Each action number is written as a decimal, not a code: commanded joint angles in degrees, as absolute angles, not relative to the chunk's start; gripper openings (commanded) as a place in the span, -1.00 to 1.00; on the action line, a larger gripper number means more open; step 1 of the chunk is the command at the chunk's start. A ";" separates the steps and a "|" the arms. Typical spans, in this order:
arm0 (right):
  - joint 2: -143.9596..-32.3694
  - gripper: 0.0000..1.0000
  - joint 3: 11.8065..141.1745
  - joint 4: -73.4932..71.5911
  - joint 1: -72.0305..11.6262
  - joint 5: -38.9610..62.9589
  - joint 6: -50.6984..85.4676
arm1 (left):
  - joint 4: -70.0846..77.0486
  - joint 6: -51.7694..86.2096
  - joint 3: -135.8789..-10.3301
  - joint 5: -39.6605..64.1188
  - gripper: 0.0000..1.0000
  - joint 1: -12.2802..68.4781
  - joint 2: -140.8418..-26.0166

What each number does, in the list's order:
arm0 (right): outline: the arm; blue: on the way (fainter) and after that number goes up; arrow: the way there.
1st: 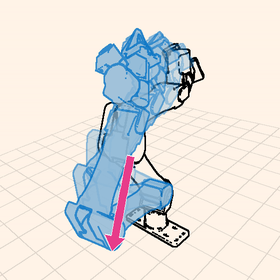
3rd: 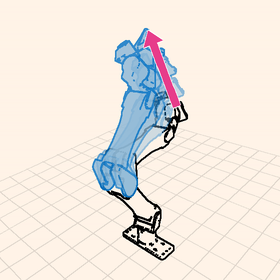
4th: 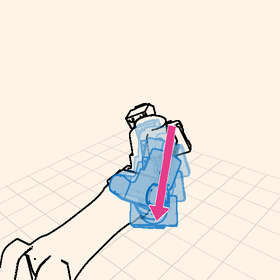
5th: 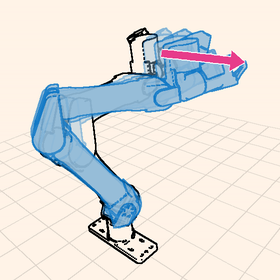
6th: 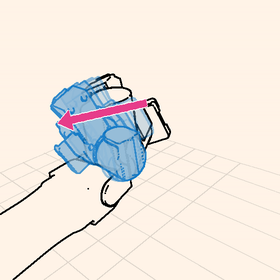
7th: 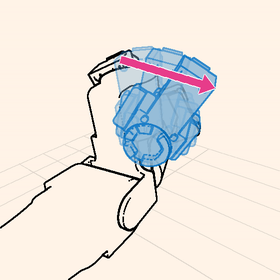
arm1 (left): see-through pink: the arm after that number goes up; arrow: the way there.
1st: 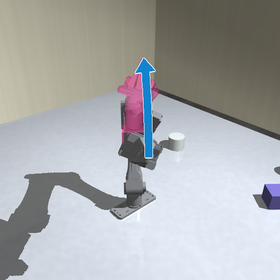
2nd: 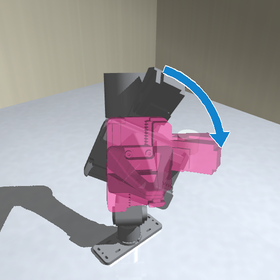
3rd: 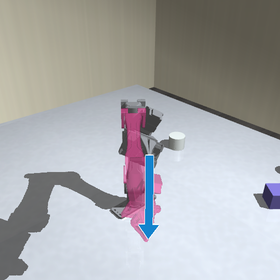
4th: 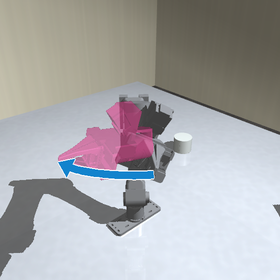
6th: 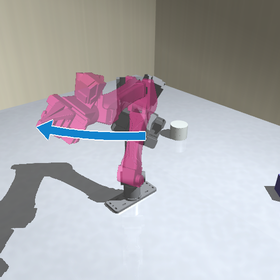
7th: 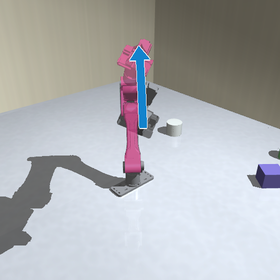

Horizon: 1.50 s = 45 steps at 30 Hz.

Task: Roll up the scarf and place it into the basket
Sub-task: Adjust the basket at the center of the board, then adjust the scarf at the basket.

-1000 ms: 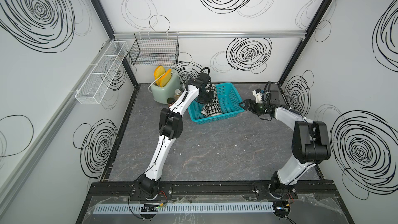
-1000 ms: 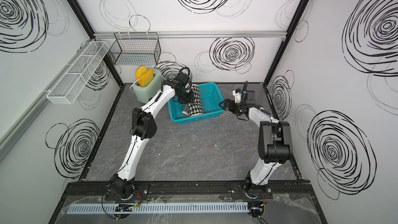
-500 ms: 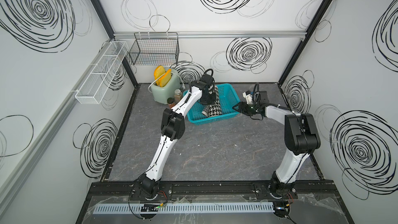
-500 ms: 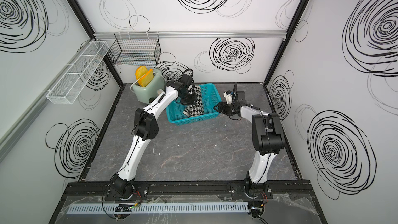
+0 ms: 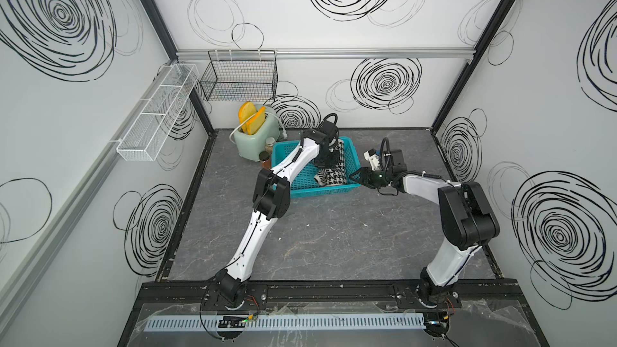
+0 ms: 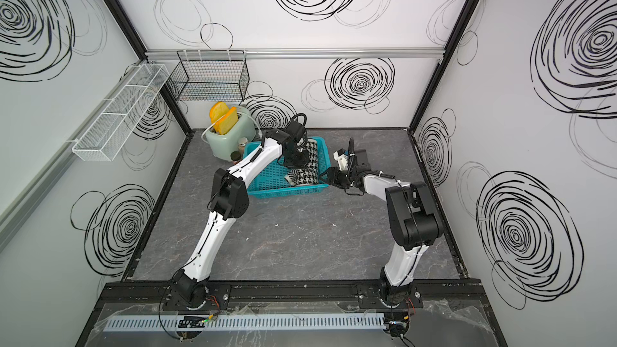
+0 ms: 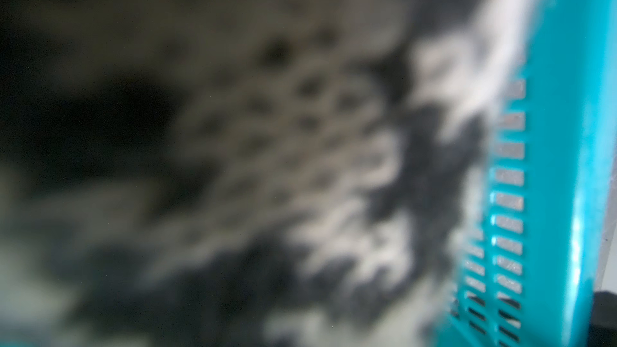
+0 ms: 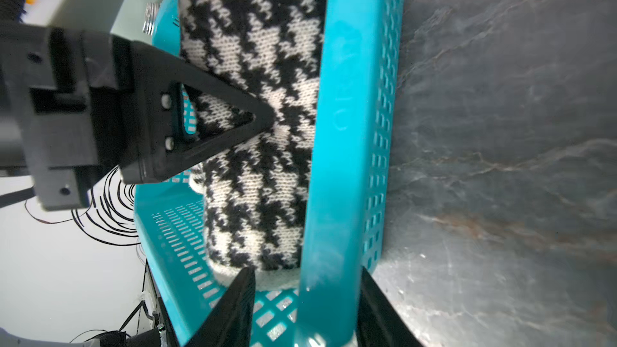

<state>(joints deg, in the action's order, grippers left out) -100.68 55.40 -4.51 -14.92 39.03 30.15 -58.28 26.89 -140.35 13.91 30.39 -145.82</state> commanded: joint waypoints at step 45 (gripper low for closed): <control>-88.24 -0.10 47.81 -5.70 -9.18 32.83 32.73 | -24.37 38.50 -116.79 35.11 0.21 34.39 -127.78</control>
<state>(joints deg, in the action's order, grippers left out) -88.86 47.24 -5.02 -9.23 31.97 32.34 -32.45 33.28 -116.60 30.48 32.58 -124.05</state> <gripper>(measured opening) 0.453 0.610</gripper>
